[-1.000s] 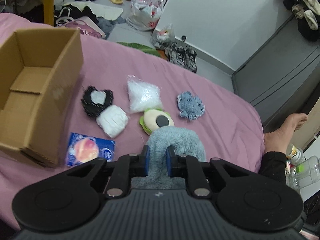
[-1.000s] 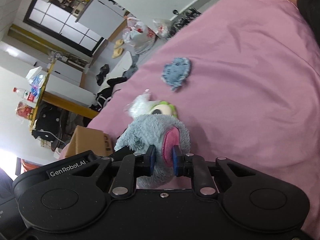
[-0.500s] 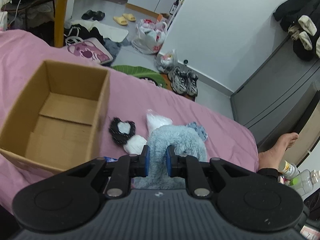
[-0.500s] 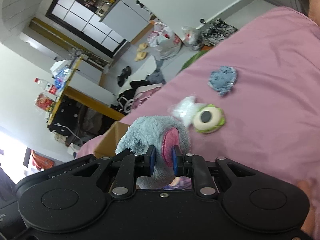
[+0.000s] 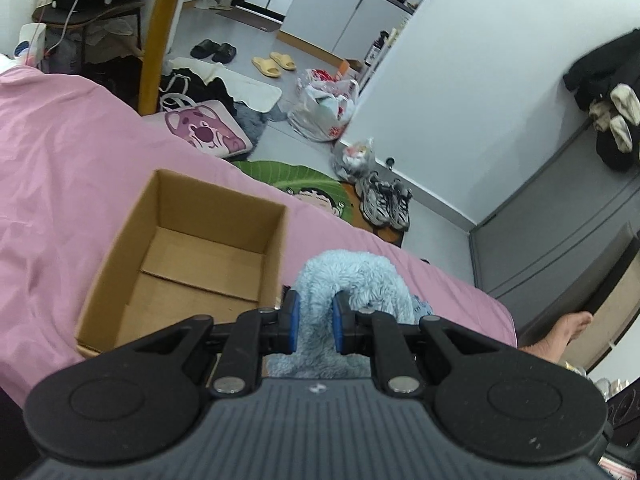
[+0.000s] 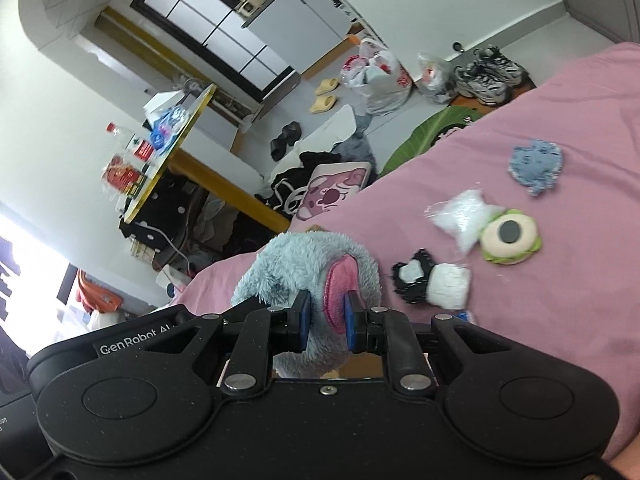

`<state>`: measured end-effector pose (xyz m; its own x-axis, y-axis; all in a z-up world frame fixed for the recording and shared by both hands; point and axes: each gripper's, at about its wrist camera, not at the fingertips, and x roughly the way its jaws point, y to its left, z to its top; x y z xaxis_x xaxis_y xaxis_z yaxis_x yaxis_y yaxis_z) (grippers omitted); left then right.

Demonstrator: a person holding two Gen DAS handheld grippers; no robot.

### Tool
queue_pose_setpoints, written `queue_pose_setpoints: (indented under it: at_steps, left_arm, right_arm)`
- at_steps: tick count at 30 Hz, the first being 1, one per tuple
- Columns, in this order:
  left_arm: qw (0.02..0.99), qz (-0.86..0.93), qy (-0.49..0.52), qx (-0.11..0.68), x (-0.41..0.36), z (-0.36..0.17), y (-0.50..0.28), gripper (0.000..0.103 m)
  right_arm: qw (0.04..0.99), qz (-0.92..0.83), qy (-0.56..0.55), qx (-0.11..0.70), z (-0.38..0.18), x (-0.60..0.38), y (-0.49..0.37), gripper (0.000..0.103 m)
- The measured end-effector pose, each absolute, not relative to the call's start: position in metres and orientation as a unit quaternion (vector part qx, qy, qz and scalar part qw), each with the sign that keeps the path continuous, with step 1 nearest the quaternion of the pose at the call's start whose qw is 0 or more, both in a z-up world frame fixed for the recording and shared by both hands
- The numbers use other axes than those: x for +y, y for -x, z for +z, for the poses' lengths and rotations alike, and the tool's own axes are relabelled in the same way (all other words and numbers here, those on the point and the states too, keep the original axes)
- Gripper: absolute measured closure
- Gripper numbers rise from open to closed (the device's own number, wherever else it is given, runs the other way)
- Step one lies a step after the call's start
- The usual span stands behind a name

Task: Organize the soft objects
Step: 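Carry the grey fluffy plush with the right tool over the box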

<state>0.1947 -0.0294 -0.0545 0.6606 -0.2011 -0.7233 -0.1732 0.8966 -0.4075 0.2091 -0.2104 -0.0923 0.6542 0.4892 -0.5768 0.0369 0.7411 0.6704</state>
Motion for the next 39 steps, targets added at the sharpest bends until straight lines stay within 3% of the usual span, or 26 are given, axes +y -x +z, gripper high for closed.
queue_pose_setpoints:
  at_steps: [16, 39]
  left_arm:
    - [0.876, 0.015, 0.266, 0.403, 0.039, -0.063, -0.208, 0.088]
    - [0.847, 0.075, 0.278, 0.447, 0.094, -0.125, -0.267, 0.087]
  right_arm:
    - [0.854, 0.148, -0.291, 0.404, -0.085, -0.142, -0.233, 0.086]
    - [0.833, 0.142, -0.274, 0.46, -0.137, -0.08, -0.291, 0.085]
